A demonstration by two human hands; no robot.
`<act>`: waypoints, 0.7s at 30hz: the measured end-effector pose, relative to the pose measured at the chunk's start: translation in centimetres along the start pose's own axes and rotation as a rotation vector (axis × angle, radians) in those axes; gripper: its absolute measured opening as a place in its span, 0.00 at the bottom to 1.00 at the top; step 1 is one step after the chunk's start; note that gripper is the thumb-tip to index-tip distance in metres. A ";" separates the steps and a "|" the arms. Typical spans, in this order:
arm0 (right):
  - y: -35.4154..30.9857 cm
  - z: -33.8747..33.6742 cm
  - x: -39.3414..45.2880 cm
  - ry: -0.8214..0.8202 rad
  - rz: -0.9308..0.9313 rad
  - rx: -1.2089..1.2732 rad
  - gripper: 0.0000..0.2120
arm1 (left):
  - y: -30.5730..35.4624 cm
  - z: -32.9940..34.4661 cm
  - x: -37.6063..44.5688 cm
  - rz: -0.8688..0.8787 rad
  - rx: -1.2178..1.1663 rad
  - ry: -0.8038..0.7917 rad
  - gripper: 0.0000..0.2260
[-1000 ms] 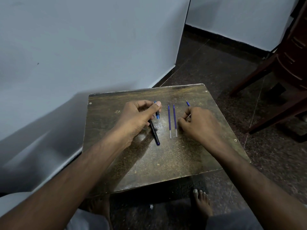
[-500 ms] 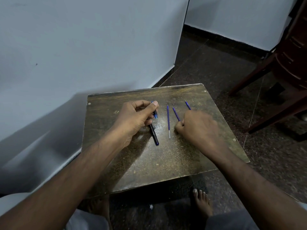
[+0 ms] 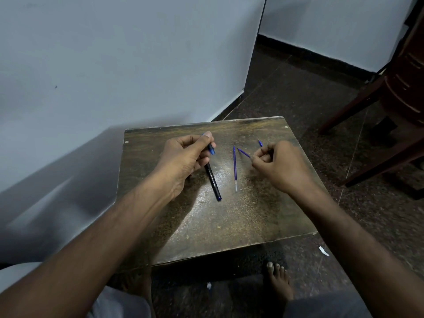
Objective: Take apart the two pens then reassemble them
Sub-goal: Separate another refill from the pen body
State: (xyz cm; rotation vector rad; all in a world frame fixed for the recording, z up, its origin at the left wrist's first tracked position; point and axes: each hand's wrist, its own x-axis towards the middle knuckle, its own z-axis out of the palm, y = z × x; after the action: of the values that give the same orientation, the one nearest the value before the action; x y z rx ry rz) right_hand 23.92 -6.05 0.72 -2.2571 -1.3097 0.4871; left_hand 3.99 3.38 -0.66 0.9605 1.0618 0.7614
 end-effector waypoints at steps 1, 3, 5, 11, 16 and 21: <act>0.1 -0.2 0.0 0.033 -0.013 0.010 0.05 | 0.1 0.0 0.0 -0.001 -0.012 0.003 0.08; 0.1 -0.6 -0.2 0.114 -0.055 -0.019 0.03 | 0.1 -0.1 0.1 -0.007 -0.043 0.007 0.07; 0.0 -0.8 -0.6 0.204 -0.099 -0.003 0.05 | 0.0 -0.1 0.2 -0.014 -0.072 0.016 0.07; -0.9 -0.8 -1.3 0.269 -0.187 0.395 0.06 | 0.2 0.1 0.0 -0.052 -0.232 0.055 0.06; -1.0 -0.4 -1.9 0.184 -0.244 0.392 0.05 | 0.7 0.2 -0.2 -0.059 -0.327 0.094 0.08; -0.9 -0.3 -2.0 0.146 -0.244 0.355 0.05 | 0.9 0.1 -0.4 -0.062 -0.331 0.086 0.08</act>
State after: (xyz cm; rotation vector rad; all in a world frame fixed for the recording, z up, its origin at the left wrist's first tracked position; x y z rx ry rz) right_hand 22.44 -7.52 1.65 -1.7825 -1.2872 0.4203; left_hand 3.93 3.37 0.28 0.6153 0.9965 0.9007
